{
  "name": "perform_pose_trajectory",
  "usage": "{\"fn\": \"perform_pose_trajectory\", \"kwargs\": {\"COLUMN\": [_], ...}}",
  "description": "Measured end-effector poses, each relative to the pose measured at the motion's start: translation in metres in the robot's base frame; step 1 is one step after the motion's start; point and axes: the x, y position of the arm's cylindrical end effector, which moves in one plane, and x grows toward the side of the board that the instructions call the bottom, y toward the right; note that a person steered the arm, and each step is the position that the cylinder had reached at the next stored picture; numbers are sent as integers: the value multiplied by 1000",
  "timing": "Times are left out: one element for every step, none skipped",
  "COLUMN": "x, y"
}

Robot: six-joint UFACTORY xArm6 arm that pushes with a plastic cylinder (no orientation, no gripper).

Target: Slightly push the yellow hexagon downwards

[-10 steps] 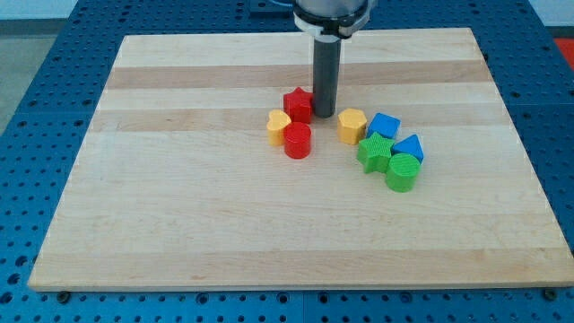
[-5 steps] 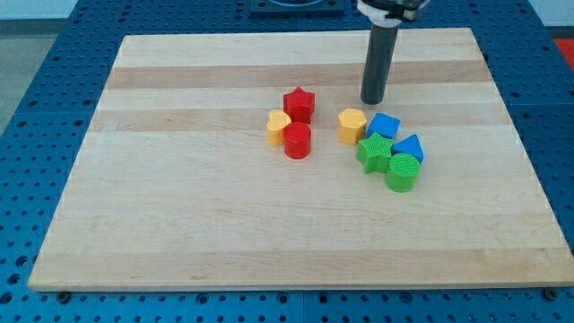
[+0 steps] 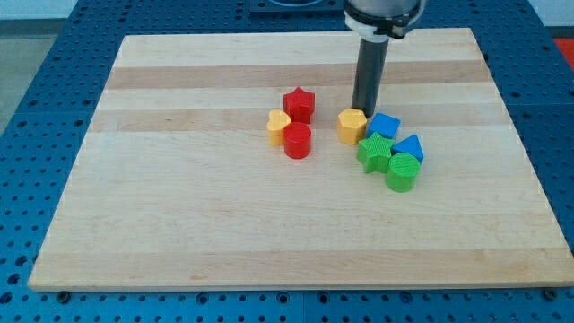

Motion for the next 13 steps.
{"fn": "perform_pose_trajectory", "kwargs": {"x": [7,17,26,34,34,37,41,42,42,41,35,27,13], "y": [-12,-20,-23,-31,-38,-47,-53,-55,-55,-55,-54,-44,-34]}}
